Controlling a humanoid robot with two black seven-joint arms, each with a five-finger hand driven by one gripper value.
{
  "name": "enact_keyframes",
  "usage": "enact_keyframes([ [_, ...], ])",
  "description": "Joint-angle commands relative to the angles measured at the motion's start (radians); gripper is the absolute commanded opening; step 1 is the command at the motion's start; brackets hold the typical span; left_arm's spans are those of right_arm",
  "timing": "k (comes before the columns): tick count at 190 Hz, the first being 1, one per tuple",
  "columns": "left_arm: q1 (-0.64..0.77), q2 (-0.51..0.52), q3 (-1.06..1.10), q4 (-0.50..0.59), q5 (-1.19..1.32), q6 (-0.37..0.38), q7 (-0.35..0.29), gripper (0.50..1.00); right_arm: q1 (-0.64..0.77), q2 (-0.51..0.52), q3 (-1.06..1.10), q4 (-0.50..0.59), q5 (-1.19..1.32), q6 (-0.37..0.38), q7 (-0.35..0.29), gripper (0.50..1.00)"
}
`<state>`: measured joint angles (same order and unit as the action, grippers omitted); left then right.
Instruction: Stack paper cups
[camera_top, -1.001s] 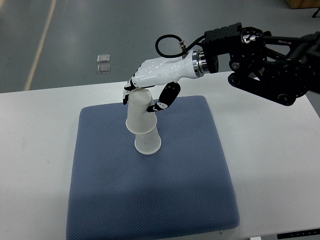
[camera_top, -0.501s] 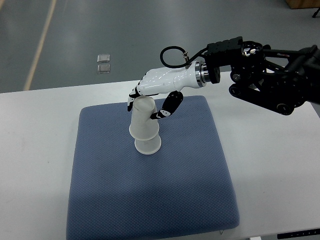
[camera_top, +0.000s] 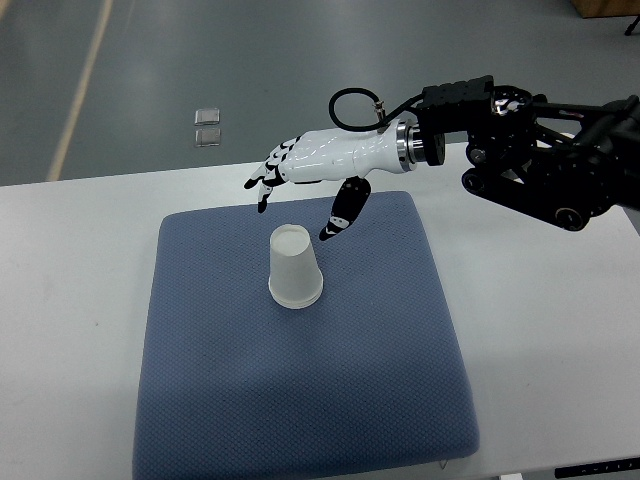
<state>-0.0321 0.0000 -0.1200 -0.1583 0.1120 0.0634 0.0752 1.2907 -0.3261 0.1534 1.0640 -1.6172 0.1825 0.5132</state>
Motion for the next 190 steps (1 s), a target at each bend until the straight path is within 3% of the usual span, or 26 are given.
enact_keyframes([
  [1,0.001,0.000,-0.001,0.000,0.000,-0.001,0.000,1.000,-0.013,-0.013,0.040,-0.001,0.042,0.000,-0.004,0.921],
  [24,0.000,0.000,0.000,0.000,0.000,-0.001,0.000,1.000,-0.087,-0.060,0.141,-0.042,0.218,0.006,-0.039,0.921],
  [66,0.000,0.000,0.000,0.000,0.000,-0.001,0.000,1.000,-0.340,-0.054,0.469,-0.148,0.560,-0.015,-0.226,0.917],
  [84,0.000,0.000,0.000,0.000,0.000,-0.001,0.000,1.000,-0.465,-0.047,0.600,-0.148,0.643,-0.070,-0.301,0.917],
  [107,0.000,0.000,0.000,0.000,0.000,-0.001,0.000,1.000,-0.557,-0.018,0.692,-0.150,0.712,-0.118,-0.341,0.917],
  [132,0.000,0.000,-0.001,0.000,0.000,-0.001,0.000,1.000,-0.631,0.042,0.776,-0.150,0.829,-0.218,-0.409,0.917],
  [162,0.000,0.000,0.000,0.000,0.000,0.001,0.000,1.000,-0.671,0.081,0.801,-0.145,0.899,-0.325,-0.429,0.919],
  [190,0.000,0.000,0.000,0.000,0.000,0.000,0.000,1.000,-0.702,0.105,0.805,-0.142,0.909,-0.351,-0.417,0.924],
])
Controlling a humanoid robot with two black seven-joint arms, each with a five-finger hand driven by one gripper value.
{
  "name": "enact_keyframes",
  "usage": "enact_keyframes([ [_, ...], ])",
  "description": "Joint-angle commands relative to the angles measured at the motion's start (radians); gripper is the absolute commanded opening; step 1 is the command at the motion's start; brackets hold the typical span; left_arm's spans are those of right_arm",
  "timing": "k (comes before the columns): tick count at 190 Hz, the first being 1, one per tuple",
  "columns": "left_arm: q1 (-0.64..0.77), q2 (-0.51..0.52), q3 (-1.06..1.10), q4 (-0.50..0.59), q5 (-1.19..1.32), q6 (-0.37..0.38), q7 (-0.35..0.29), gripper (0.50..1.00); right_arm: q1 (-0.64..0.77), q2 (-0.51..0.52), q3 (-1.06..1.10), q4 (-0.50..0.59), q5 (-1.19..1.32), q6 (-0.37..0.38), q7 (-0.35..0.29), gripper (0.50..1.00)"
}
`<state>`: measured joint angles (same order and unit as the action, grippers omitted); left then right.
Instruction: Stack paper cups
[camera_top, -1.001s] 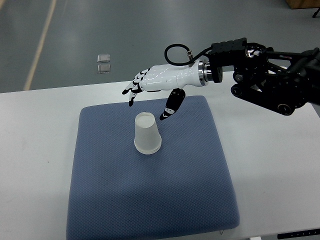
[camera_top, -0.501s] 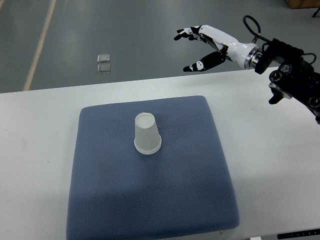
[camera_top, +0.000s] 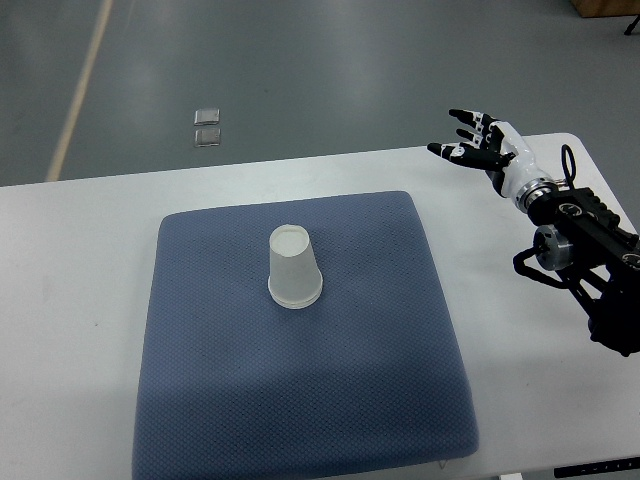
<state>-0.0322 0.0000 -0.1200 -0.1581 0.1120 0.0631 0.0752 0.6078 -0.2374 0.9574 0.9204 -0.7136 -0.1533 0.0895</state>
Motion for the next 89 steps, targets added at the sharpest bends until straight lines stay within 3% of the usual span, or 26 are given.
enact_keyframes([
  [1,0.000,0.000,0.000,0.000,0.000,0.000,0.000,1.000,-0.019,0.017,0.001,0.002,0.005,-0.015,0.007,0.924],
  [89,0.000,0.000,0.000,0.000,0.000,0.000,0.000,1.000,-0.060,0.041,-0.026,0.003,-0.003,-0.008,0.007,0.926],
])
